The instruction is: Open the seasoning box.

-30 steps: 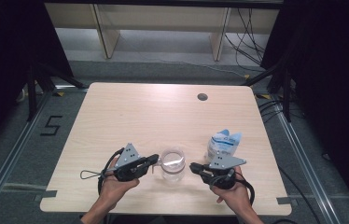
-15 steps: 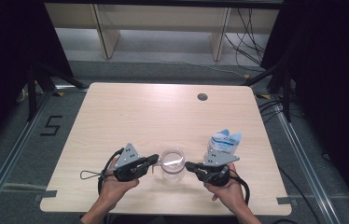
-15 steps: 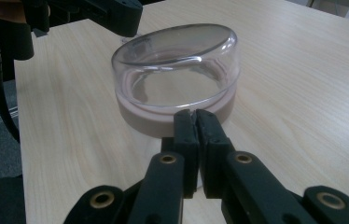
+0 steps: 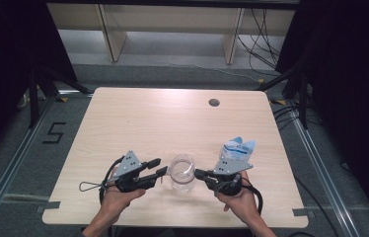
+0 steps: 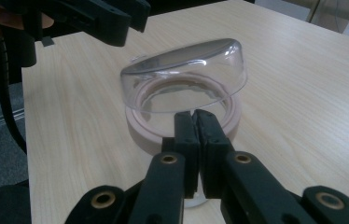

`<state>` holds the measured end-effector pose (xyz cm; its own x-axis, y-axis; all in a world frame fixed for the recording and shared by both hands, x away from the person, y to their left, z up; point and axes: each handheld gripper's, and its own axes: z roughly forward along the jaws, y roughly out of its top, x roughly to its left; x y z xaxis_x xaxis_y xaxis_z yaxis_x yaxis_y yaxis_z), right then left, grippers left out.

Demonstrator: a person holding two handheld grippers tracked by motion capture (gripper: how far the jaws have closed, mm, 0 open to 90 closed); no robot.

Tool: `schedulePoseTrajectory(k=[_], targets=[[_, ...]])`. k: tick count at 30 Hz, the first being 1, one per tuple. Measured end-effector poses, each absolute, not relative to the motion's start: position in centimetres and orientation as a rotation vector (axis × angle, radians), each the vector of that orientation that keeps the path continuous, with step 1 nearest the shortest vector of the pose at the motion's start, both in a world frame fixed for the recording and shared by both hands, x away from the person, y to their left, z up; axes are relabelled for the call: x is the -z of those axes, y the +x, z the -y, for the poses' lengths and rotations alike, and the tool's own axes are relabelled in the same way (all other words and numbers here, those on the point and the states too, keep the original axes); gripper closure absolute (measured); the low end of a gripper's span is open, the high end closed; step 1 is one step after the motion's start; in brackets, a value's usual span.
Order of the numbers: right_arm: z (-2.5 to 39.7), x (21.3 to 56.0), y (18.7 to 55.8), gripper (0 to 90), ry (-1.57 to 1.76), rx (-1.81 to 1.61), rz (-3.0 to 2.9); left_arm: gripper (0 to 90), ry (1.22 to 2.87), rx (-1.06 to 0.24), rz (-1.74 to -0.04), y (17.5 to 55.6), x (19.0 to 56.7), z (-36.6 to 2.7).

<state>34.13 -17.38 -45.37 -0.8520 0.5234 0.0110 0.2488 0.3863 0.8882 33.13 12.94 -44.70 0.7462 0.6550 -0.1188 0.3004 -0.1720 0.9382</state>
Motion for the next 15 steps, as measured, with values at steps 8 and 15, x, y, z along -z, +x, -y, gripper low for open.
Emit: schedulePoseTrajectory(k=[8,15], targets=[[17.0,44.5,34.2,88.4,0.654,-1.482,-2.372,37.0,1.861,-0.398,-0.779,31.8,45.6,-13.3],[16.6,43.6,34.1,87.8,0.658,-1.483,-2.375,29.1,1.870,-0.396,-0.846,31.1,46.2,-14.2]])
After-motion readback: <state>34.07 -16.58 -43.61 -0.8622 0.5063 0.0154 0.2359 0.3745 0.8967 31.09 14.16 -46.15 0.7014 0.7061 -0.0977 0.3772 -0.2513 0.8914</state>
